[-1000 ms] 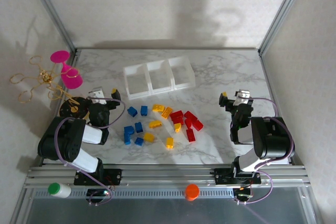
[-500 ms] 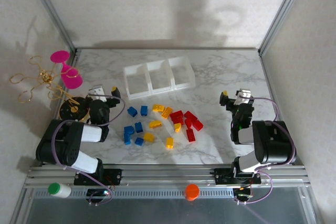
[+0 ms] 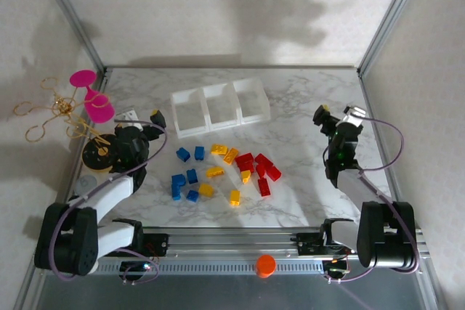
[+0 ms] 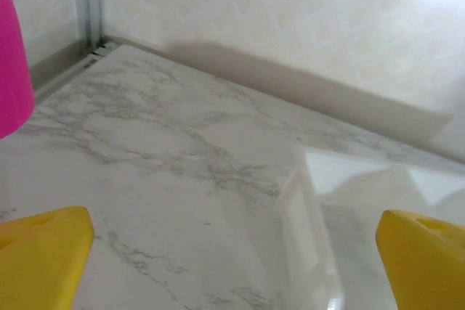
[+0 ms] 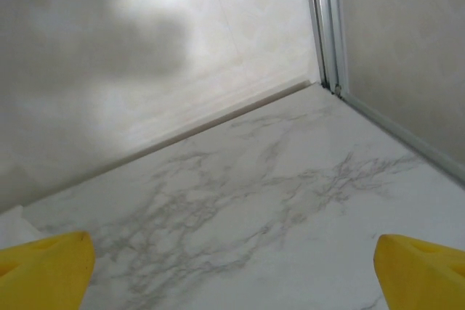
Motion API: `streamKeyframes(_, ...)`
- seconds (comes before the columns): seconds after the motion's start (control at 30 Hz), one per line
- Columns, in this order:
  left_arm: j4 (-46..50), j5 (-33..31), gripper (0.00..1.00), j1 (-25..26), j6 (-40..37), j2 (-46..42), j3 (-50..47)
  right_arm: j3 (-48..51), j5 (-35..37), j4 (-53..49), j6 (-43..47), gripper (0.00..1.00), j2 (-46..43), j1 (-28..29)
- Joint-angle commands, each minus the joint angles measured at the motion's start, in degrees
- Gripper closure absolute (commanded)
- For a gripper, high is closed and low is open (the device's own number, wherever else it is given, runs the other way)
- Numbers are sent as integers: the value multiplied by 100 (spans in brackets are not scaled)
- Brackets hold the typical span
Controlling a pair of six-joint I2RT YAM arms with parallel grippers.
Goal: Sort the legos into containers by color
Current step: Pick up the lego from the center of the table.
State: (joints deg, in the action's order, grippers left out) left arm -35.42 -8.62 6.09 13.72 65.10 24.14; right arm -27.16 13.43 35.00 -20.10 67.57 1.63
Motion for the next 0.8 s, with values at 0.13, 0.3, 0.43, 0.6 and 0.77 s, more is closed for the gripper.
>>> streamKeyframes(0.13,945,401,0,-19,1448,-761,95,-27,-1133,-1143,-1016,1,-394,-18)
streamKeyframes(0.3,1718,447,1,-77,1890,-459,428,-16,-1711,-1199,-875,1,-515,258)
streamKeyframes(0.43,2004,1065,1,52,2104,-424,457,-136,-1642,-1502,-548,1,-509,881)
streamKeyframes(0.6,3361,525,0,608,2326,-678,729,-254,-1555,-1807,-416,1,-368,1647)
streamKeyframes(0.77,4758,452,0,908,2575,-573,1009,-385,-1702,-1800,-217,1,-64,2462)
